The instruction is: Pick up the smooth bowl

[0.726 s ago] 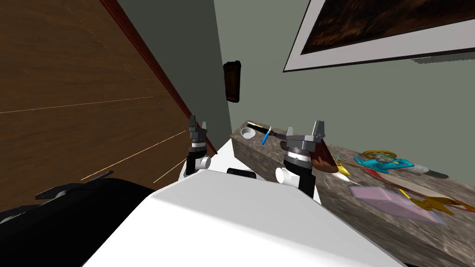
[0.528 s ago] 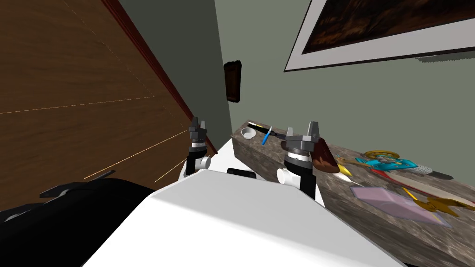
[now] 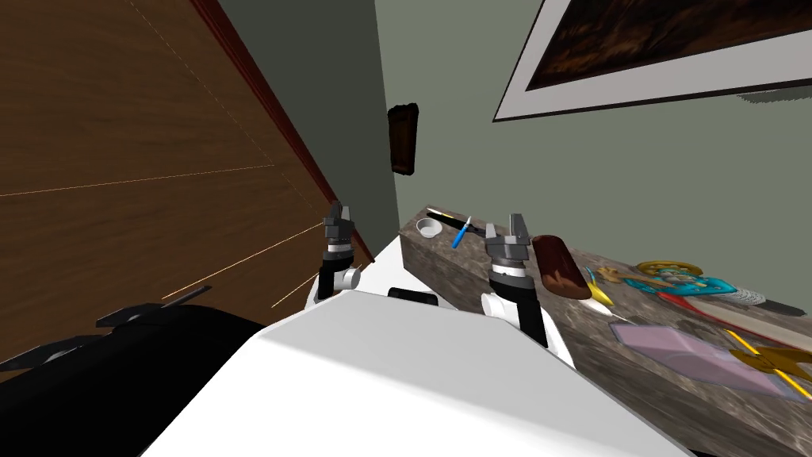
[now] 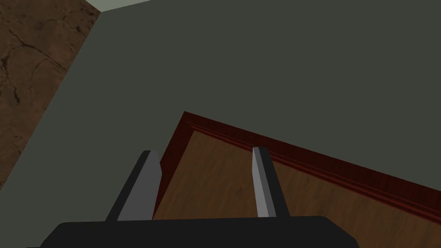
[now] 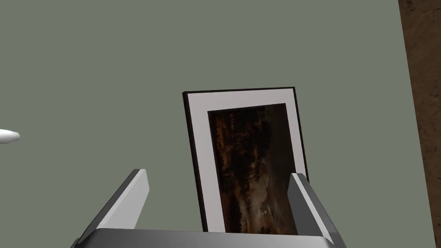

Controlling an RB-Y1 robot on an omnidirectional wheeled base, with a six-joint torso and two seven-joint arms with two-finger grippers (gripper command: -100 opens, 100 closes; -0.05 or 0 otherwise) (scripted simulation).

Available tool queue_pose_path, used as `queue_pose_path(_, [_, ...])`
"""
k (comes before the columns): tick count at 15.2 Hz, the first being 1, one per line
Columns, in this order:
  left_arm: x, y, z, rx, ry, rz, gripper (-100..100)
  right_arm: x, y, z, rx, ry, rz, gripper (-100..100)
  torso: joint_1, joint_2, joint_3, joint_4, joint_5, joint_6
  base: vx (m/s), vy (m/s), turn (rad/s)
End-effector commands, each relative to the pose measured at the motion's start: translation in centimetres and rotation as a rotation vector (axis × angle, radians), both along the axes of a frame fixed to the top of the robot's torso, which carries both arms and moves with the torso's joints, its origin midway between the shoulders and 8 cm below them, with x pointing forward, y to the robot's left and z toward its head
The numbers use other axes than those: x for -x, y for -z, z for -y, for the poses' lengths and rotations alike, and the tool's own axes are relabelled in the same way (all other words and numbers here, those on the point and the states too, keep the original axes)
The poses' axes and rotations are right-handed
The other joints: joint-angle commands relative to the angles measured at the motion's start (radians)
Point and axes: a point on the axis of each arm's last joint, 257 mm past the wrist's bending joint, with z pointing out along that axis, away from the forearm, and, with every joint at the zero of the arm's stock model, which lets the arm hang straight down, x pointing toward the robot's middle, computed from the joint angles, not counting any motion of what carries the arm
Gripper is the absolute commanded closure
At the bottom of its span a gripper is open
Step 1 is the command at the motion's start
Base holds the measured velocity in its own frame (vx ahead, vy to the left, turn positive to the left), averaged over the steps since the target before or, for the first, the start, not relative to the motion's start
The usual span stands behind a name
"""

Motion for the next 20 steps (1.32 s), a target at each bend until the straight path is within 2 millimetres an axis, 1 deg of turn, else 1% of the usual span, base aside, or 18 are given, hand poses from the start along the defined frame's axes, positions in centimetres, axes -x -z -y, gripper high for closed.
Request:
queue_pose_path(1, [0.0, 0.0, 0.0, 0.0, 0.0, 0.0, 0, -0.3, 0.7, 0.0, 0.057, -0.005, -0.026, -100, 0.0, 0.0, 0.0, 0.0, 0.0, 0.0, -0.017, 0.055, 0.046])
queue_pose_path(2, [0.0, 0.0, 0.0, 0.0, 0.0, 0.0, 0, -0.3, 0.7, 0.0, 0.057, -0.005, -0.026, -100, 0.0, 0.0, 0.0, 0.0, 0.0, 0.0, -0.013, 0.036, 0.01])
queue_pose_path(3, [0.0, 0.0, 0.0, 0.0, 0.0, 0.0, 0, -0.6, 1.9, 0.3, 0.109, 0.0, -0.057, -100, -0.001, 0.0, 0.0, 0.0, 0.0, 0.0, -0.01, 0.04, 0.05])
queue_pose_path(4, [0.0, 0.0, 0.0, 0.0, 0.0, 0.0, 0, -0.7, 1.9, 0.2, 0.12, -0.006, -0.058, -100, -0.001, 0.0, 0.0, 0.0, 0.0, 0.0, -0.011, 0.049, 0.056])
queue_pose_path(5, [0.0, 0.0, 0.0, 0.0, 0.0, 0.0, 0, -1.0, 3.2, 0.5, 0.171, 0.003, -0.091, -100, -0.001, 0.0, 0.0, 0.0, 0.0, 0.0, -0.019, 0.066, 0.07])
queue_pose_path(6, [0.0, 0.0, 0.0, 0.0, 0.0, 0.0, 0, -1.0, 3.3, 0.4, 0.186, -0.005, -0.093, -100, 0.0, 0.0, 0.0, 0.0, 0.0, 0.0, -0.019, 0.068, 0.064])
queue_pose_path(7, [0.0, 0.0, 0.0, 0.0, 0.0, 0.0, 0, -1.2, 4.7, 0.9, 0.236, 0.006, -0.126, -100, 0.001, 0.0, 0.0, 0.0, 0.0, 0.0, -0.011, 0.079, 0.088])
queue_pose_path(8, [0.0, 0.0, 0.0, 0.0, 0.0, 0.0, 0, -1.3, 4.7, 0.7, 0.256, -0.004, -0.129, -100, 0.001, 0.0, 0.0, 0.0, 0.0, 0.0, -0.012, 0.08, 0.067])
queue_pose_path(9, [0.0, 0.0, 0.0, 0.0, 0.0, 0.0, 0, -1.5, 6.3, 1.3, 0.306, 0.01, -0.164, -100, 0.002, 0.0, 0.0, 0.0, 0.0, 0.0, -0.017, 0.084, 0.099])
queue_pose_path(11, [0.0, 0.0, 0.0, 0.0, 0.0, 0.0, 0, -1.5, 6.3, 1.2, 0.33, -0.001, -0.167, -100, 0.002, 0.0, 0.0, 0.0, 0.001, 0.0, -0.016, 0.066, 0.055])
queue_pose_path(12, [0.0, 0.0, 0.0, 0.0, 0.0, 0.0, 0, -1.6, 8.0, 1.9, 0.391, 0.008, -0.204, -100, 0.001, 0.0, 0.0, 0.0, 0.0, 0.0, -0.007, 0.064, 0.081])
queue_pose_path(13, [0.0, 0.0, 0.0, 0.0, 0.0, 0.0, 0, -1.6, 8.0, 1.8, 0.406, 0.001, -0.205, -100, 0.001, 0.0, 0.0, 0.0, 0.0, 0.0, -0.008, 0.073, 0.088])
queue_pose_path(14, [0.0, 0.0, 0.0, 0.0, 0.0, 0.0, 0, -1.7, 9.8, 2.6, 0.463, 0.013, -0.244, -100, 0.001, 0.0, 0.0, 0.0, 0.0, 0.0, -0.002, 0.084, 0.113])
queue_pose_path(16, [0.0, 0.0, 0.0, 0.0, 0.0, 0.0, 0, -1.7, 9.8, 2.5, 0.484, 0.004, -0.245, -100, 0.002, -0.001, -0.001, 0.0, 0.001, 0.0, 0.004, 0.072, 0.062])
queue_pose_path(17, [0.0, 0.0, 0.0, 0.0, 0.0, 0.0, 0, -1.7, 11.6, 3.4, 0.554, 0.011, -0.285, -100, 0.001, -0.001, -0.001, 0.0, 0.0, 0.0, 0.011, 0.08, 0.104])
queue_pose_path(18, [0.0, 0.0, 0.0, 0.0, 0.0, 0.0, 0, -1.7, 11.6, 3.4, 0.566, 0.006, -0.285, -100, 0.002, -0.002, -0.001, 0.0, 0.0, 0.0, 0.013, 0.086, 0.103])
queue_pose_path(19, [0.0, 0.0, 0.0, 0.0, 0.0, 0.0, 0, -1.6, 13.4, 4.4, 0.626, 0.018, -0.324, -100, 0.002, -0.002, -0.001, 0.0, 0.001, 0.0, 0.013, 0.096, 0.147])
queue_pose_path(20, [0.0, 0.0, 0.0, 0.0, 0.0, 0.0, 0, -1.6, 13.5, 4.4, 0.647, 0.009, -0.326, -100, 0.003, -0.002, -0.001, 0.0, 0.001, 0.0, 0.017, 0.101, 0.132])
